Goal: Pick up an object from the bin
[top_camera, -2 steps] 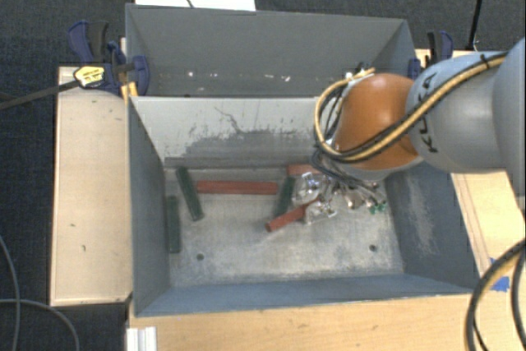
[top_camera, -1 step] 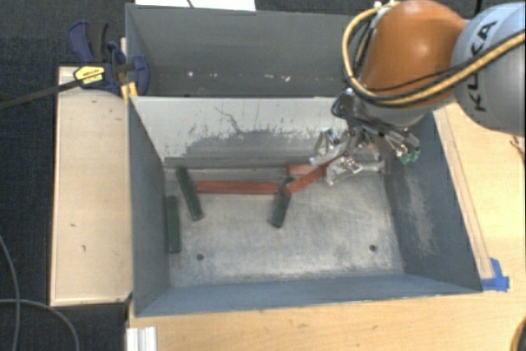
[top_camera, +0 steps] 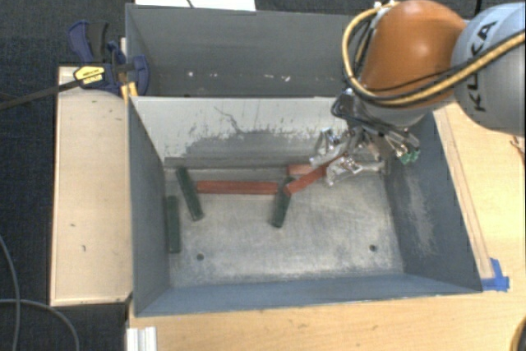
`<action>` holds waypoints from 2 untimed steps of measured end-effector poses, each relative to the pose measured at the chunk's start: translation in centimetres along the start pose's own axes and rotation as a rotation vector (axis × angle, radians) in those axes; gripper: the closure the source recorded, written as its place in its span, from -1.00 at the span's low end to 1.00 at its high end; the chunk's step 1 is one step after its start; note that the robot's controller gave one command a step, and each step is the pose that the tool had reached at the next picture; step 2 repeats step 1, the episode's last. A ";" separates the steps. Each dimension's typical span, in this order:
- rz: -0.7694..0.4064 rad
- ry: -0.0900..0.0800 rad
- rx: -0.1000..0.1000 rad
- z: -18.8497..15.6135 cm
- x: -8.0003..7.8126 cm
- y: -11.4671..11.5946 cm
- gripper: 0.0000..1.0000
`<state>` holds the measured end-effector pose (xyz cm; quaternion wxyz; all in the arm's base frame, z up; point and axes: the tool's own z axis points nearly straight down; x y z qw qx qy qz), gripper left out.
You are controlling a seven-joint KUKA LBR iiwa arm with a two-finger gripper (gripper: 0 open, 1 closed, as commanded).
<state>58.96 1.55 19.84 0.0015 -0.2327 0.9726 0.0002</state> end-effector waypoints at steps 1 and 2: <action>-0.676 -0.005 0.008 -15.4 3.1 -6.7 1.00; -0.676 -0.005 0.008 -15.4 3.1 -6.7 1.00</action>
Offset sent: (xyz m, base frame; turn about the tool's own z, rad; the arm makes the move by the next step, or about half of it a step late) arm 0.0000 0.0000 0.0000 0.0000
